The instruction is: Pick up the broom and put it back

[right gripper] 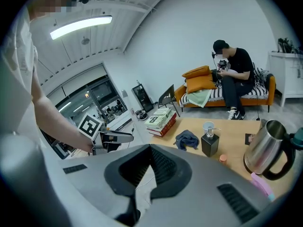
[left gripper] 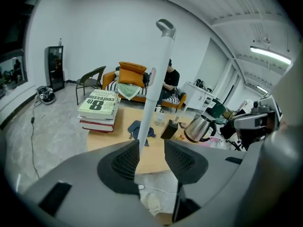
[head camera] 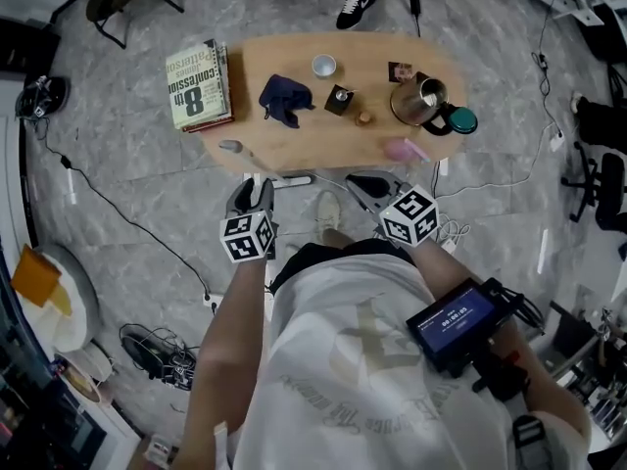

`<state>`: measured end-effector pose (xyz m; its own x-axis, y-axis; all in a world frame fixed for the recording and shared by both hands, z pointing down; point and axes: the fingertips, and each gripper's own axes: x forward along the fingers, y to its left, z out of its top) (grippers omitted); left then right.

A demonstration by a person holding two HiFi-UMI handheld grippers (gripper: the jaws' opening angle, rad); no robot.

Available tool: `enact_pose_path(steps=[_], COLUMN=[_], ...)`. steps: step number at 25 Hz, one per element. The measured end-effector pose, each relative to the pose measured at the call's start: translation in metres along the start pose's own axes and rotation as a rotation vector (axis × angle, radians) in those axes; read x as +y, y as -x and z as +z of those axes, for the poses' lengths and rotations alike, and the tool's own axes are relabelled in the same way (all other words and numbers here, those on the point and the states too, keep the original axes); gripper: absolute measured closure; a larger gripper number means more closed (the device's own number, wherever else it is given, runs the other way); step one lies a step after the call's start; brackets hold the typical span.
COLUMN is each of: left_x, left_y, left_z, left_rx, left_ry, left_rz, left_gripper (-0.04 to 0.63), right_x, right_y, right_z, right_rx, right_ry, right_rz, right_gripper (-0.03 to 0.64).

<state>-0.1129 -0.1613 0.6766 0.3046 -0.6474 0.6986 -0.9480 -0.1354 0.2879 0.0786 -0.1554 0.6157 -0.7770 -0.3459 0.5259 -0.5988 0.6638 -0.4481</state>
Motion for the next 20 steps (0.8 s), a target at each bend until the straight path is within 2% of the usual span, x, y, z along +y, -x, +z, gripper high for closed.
enact_pose_path(steps=[4, 9, 16, 20], left_x=[0.01, 0.016, 0.023, 0.023], left_y=[-0.015, -0.033, -0.052, -0.057], left_z=[0.0, -0.001, 0.006, 0.008], left_rx=[0.027, 0.076, 0.078, 0.099], left_ry=[0.027, -0.055, -0.05, -0.087], left_rz=[0.007, 0.015, 0.033, 0.051], left_gripper=[0.435, 0.411, 0.411, 0.415], right_x=[-0.009, -0.021, -0.031, -0.036], right_y=[0.006, 0.011, 0.019, 0.028], right_z=[-0.004, -0.005, -0.009, -0.009], right_rx=[0.009, 0.005, -0.008, -0.018], right_ry=[-0.013, -0.032, -0.061, -0.075], right_rz=[-0.014, -0.041, -0.071, -0.091], right_gripper=[0.6, 0.6, 0.6, 0.6])
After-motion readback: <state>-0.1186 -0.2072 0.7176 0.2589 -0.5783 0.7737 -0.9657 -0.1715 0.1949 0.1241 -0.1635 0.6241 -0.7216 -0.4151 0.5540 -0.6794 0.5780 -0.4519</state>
